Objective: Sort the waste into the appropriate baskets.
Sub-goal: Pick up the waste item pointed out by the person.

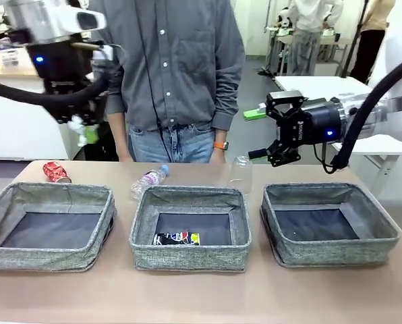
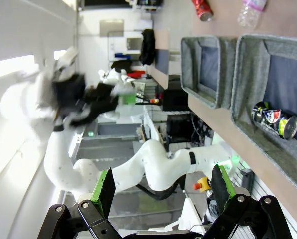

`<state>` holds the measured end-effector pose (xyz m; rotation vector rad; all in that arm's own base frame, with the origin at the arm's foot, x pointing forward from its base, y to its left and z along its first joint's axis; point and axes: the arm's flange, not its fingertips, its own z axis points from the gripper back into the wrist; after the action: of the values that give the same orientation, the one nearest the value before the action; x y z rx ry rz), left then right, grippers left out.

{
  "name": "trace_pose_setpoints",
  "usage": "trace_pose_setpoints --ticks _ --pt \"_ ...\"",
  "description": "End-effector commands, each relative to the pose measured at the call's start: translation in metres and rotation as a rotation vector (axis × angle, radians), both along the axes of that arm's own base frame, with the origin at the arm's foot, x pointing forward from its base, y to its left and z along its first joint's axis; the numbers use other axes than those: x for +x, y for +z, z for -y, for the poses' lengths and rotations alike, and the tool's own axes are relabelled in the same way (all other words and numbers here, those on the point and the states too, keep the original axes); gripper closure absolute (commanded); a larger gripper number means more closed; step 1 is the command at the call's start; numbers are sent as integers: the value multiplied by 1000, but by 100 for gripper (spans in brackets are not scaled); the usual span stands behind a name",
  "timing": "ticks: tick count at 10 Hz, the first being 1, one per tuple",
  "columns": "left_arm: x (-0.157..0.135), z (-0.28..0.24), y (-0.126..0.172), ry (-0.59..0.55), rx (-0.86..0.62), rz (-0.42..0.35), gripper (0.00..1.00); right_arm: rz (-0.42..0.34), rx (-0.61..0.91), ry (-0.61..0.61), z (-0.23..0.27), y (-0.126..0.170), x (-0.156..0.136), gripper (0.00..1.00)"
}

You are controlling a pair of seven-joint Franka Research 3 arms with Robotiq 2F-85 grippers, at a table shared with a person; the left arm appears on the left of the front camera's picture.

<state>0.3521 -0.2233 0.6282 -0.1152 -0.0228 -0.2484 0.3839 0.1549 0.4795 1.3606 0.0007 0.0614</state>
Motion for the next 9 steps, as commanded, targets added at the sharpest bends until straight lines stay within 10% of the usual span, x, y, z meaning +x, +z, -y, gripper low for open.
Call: trace_pose_setpoints --ticks 1,9 --pt "-14 84 33 -20 -45 39 88 -18 -11 8 0 4 2 0" --pt "-37 177 140 9 -117 217 88 -18 -11 8 0 4 2 0"
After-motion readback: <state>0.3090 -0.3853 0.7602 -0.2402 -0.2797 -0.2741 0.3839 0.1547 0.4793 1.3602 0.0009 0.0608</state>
